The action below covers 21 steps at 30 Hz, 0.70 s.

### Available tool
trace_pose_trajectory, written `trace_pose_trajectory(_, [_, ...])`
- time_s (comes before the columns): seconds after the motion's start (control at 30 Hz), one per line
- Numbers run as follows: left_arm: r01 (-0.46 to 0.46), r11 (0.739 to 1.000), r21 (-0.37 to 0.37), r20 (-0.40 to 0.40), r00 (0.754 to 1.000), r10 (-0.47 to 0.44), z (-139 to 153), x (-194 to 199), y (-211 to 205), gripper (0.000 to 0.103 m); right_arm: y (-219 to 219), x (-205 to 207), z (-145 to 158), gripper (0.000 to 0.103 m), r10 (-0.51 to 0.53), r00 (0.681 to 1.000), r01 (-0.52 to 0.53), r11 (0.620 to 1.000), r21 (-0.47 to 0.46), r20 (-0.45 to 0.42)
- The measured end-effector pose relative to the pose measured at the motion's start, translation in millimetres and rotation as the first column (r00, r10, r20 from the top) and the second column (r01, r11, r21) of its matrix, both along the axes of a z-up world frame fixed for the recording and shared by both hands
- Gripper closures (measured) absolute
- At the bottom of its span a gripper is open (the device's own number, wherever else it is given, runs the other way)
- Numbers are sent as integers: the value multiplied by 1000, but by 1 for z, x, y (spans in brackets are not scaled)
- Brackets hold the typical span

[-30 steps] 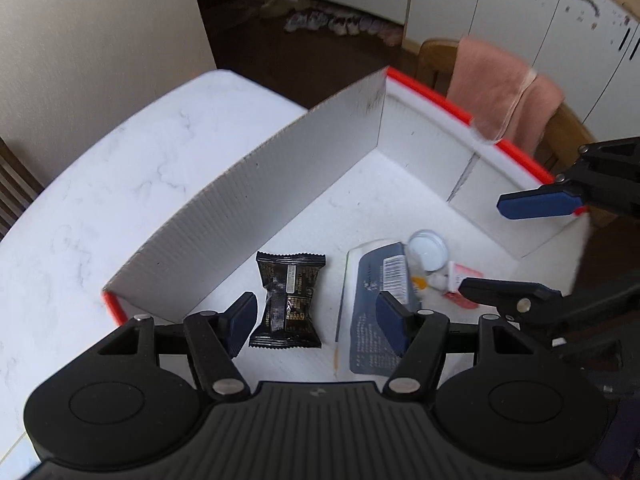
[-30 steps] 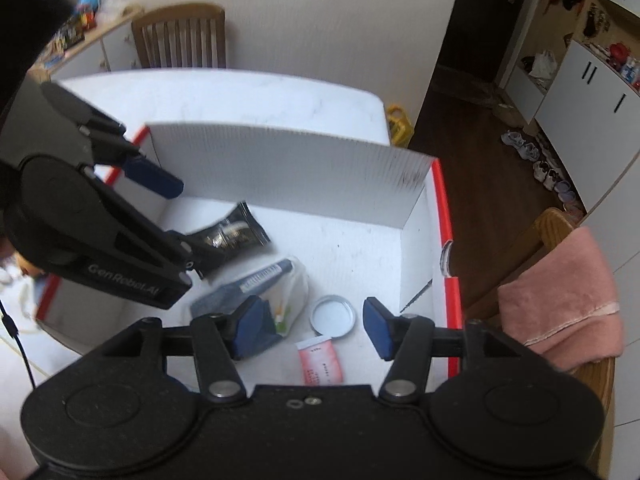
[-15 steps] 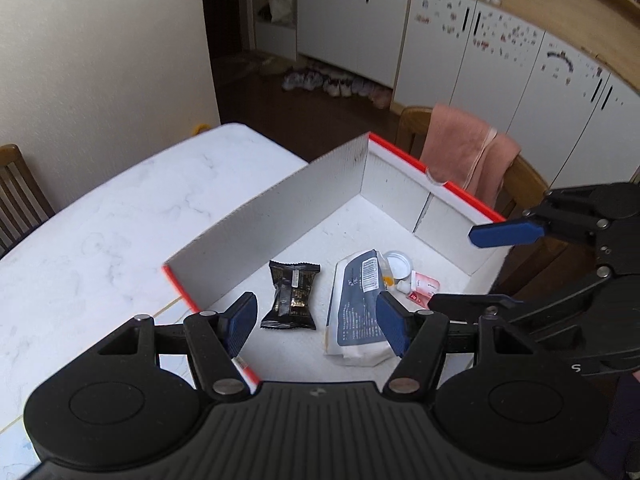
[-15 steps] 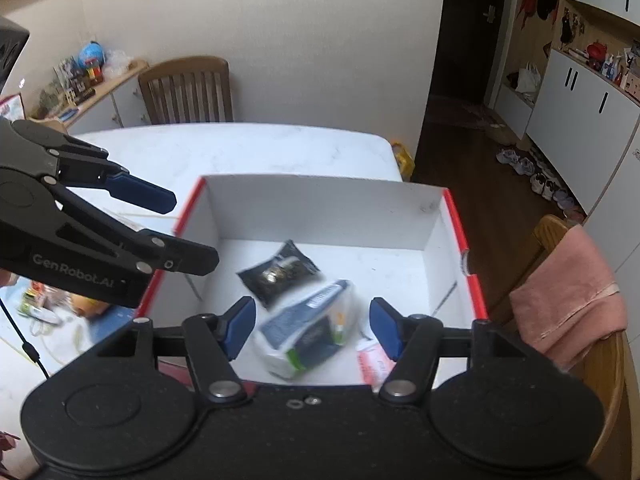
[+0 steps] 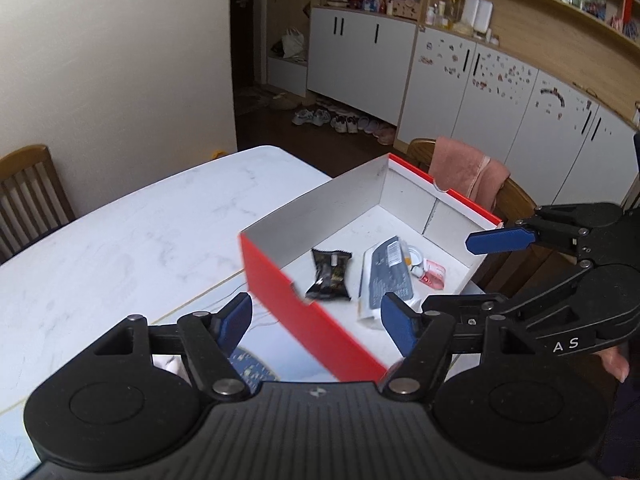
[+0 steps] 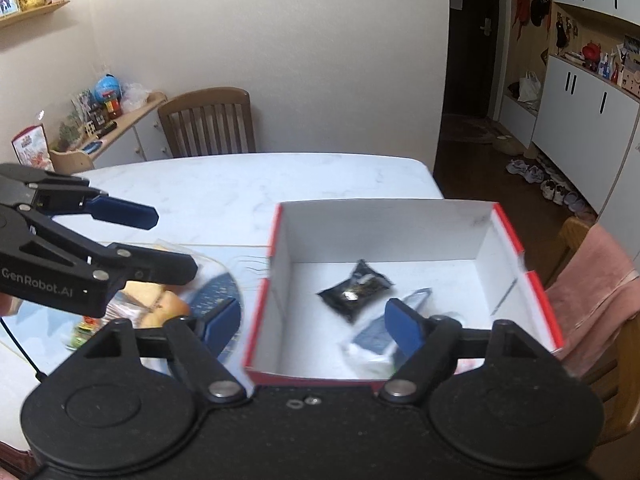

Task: Organize objects
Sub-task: 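Withdraw both tools from the shoebox toward the remaining items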

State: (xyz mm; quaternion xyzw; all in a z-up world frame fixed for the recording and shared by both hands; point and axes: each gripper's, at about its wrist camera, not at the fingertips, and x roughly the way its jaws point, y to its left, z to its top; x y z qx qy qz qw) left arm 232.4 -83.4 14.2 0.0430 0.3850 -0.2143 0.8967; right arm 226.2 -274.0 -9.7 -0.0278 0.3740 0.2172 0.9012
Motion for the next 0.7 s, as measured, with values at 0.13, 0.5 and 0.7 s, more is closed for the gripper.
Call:
trace_pose_trajectory(0.13, [-22,1000,-3,10,1000,22,-2,-12,25,32,22,-12,0,22,8,1000,-8,1000,8,-2])
trace_pose_trajectory(0.5, [-88,996,-29,19,996,88,-15,-39,90,24,79,-36,-5,11,31,999,-30,998,54,-8])
trace_pose_trajectory(0.7, [-126,991,-52,33,991,128,-23,-55,127,20,107,-47,-10,3,47,999,-46,997,54,-10])
